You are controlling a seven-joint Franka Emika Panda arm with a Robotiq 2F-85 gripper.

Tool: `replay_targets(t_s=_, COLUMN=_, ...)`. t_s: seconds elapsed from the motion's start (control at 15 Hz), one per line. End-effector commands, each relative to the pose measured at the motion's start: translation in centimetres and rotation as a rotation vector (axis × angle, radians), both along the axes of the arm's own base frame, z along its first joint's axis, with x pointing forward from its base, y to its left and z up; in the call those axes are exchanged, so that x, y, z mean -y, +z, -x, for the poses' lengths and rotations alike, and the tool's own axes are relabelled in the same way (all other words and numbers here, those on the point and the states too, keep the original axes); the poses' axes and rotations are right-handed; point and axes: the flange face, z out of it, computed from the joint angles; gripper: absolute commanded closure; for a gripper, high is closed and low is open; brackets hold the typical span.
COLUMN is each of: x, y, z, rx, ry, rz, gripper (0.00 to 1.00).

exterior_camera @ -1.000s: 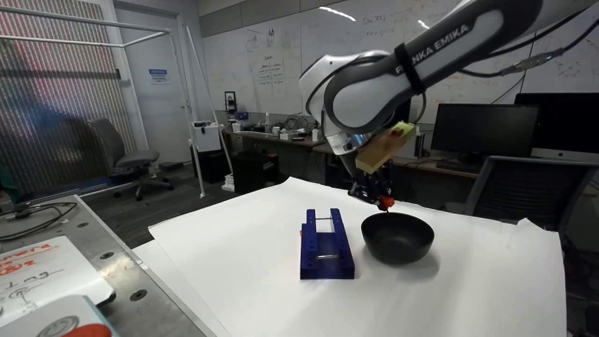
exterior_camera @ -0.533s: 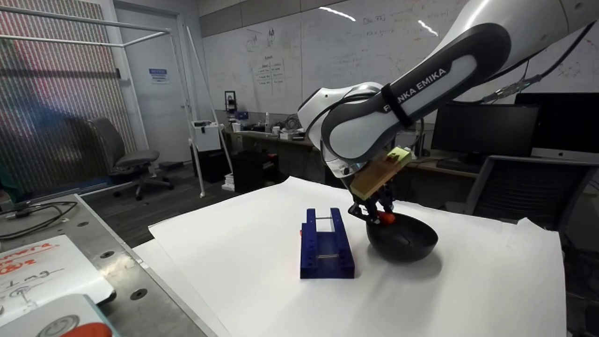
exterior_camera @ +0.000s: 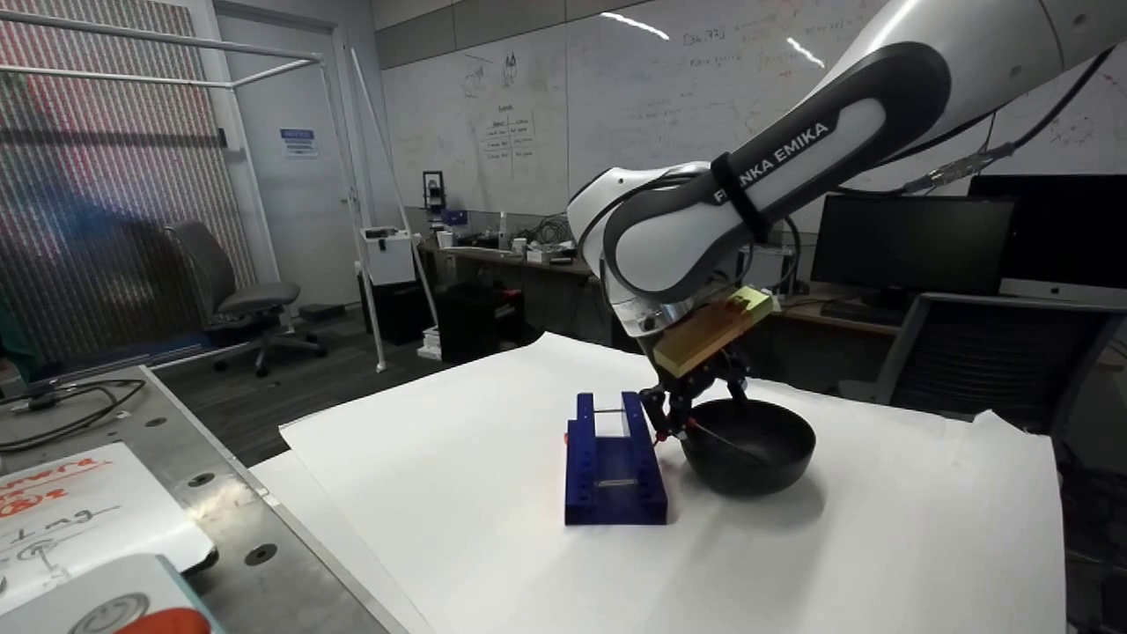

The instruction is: Put the orange object in the bowl

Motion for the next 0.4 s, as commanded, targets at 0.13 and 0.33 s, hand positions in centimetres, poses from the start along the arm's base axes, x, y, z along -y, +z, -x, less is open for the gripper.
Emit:
replay_targets(t_s=0.13, x=0.7, y=5.4, z=1.3, rx=0.076, ry=0.083, rz=-0.247, gripper=0.00)
replay_targets(t_s=0.33, x=2.1, y=8.8, z=2.6, rx=0.140, ry=0.111, rz=-0.372, gripper=0.00)
